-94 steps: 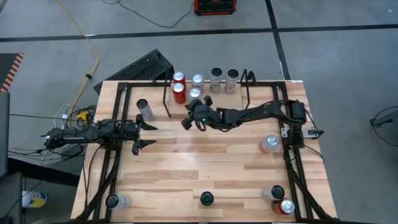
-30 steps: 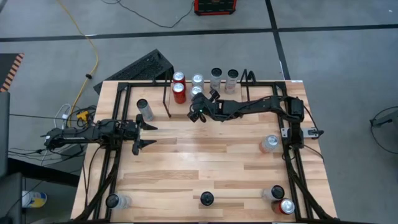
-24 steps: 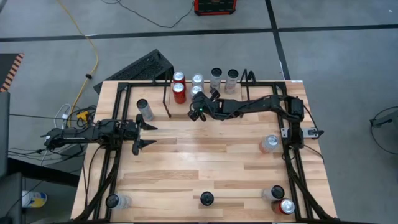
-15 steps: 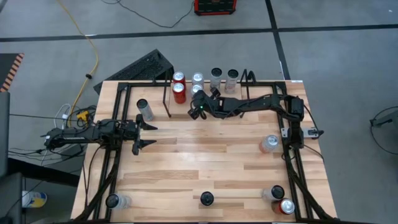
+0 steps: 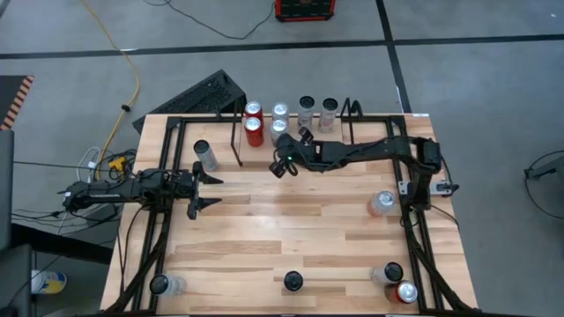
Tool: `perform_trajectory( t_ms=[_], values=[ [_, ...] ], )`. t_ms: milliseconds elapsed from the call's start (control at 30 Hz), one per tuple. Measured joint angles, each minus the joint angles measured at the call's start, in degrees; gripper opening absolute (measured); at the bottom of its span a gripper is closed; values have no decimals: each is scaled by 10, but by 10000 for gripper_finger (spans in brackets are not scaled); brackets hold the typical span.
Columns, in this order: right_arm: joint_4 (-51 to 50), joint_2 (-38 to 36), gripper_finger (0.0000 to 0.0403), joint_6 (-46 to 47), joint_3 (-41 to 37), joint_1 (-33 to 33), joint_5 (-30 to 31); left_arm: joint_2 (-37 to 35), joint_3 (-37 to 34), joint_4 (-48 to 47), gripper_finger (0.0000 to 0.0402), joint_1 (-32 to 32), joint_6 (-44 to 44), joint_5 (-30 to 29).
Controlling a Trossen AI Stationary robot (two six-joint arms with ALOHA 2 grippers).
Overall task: Place canned beverage on shelf
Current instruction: Put the bottom white blue soda can on the shelf and align with other white blue soda can
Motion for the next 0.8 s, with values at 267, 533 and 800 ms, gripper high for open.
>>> perform_trajectory(
  t_ms=[267, 533, 800],
  values=[
    [-76, -108, 21, 9, 0, 125, -15, 0, 0, 0, 282, 0, 0, -3],
    [-80, -168, 21, 38, 0, 301, -15, 0, 0, -1, 282, 0, 0, -3],
    [-95, -168, 21, 30, 0, 454, -14, 0, 0, -1, 282, 0, 0, -4]
  ],
)
